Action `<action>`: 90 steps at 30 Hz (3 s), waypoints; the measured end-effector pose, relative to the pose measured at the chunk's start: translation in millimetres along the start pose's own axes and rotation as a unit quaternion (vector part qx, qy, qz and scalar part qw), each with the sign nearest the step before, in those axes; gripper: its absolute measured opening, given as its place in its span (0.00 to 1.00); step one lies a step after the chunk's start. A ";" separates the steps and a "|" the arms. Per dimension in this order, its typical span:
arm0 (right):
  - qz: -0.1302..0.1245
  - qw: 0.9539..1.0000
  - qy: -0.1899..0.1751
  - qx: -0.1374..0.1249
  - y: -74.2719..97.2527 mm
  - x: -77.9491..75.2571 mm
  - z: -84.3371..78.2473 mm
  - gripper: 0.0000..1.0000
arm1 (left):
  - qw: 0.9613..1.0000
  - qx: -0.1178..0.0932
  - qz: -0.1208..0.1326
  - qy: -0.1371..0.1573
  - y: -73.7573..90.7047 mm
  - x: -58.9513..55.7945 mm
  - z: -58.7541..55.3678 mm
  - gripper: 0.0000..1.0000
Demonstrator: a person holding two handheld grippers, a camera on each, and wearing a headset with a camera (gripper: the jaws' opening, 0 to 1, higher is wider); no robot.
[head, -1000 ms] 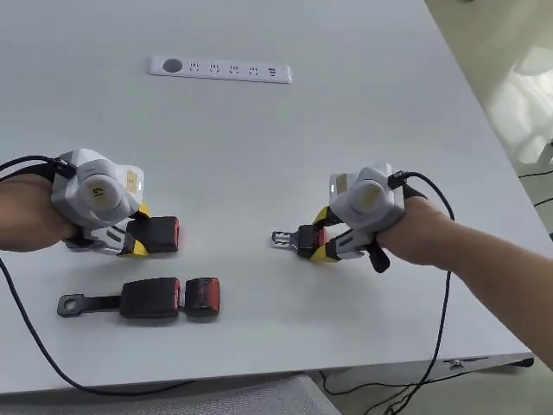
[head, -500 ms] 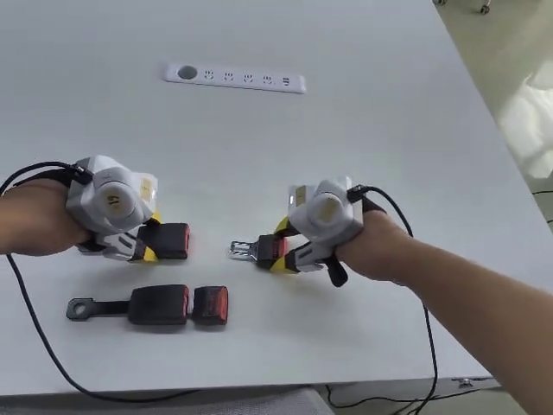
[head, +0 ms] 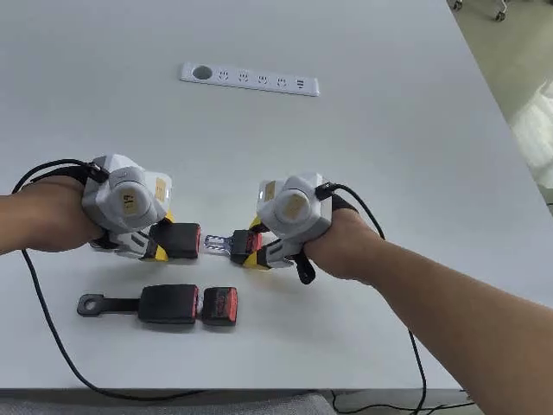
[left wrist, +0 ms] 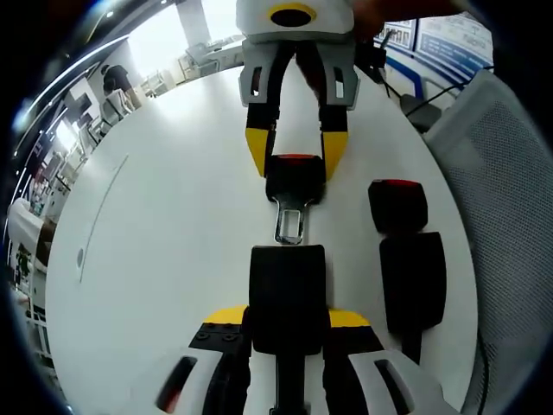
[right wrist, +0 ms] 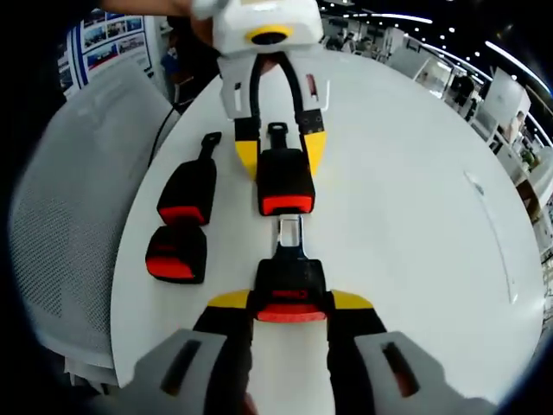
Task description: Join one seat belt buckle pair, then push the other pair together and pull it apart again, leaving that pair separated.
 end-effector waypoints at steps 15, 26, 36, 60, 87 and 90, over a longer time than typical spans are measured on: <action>0.001 1.000 0.008 -0.006 -6.3 1.2 6.8 0.32 | 1.000 0.001 0.000 0.000 1.3 -1.9 1.1 0.32; 0.004 1.000 0.010 -0.024 -12.7 1.8 12.2 0.31 | 1.000 -0.009 -0.007 -0.006 0.9 -0.7 -0.1 0.32; 0.015 0.999 0.014 -0.032 -13.0 -0.9 13.3 0.30 | 1.000 -0.022 -0.012 -0.009 0.1 0.5 -1.3 0.31; 0.018 0.999 0.015 -0.030 -22.4 -0.7 23.6 0.29 | 1.000 -0.024 -0.014 -0.008 -1.2 1.2 -1.7 0.31; 0.015 0.999 0.014 -0.026 2.9 -1.3 -1.8 0.32 | 1.000 -0.016 -0.020 -0.002 -3.6 1.5 -1.7 0.32; 0.010 1.000 0.006 -0.027 9.0 -1.5 -9.1 0.32 | 1.000 -0.015 -0.018 -0.001 -3.8 1.4 -1.1 0.32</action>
Point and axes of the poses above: the centre of the closed fingertips' face, and the gripper's own axes: y roughly backward along the fingers, x roughly to its left, z roughly out of its top, the point moved 6 cm from there along y, roughly backward along the fingers, and after that the axes turned 13 degrees about -x, right-handed, at the moved point
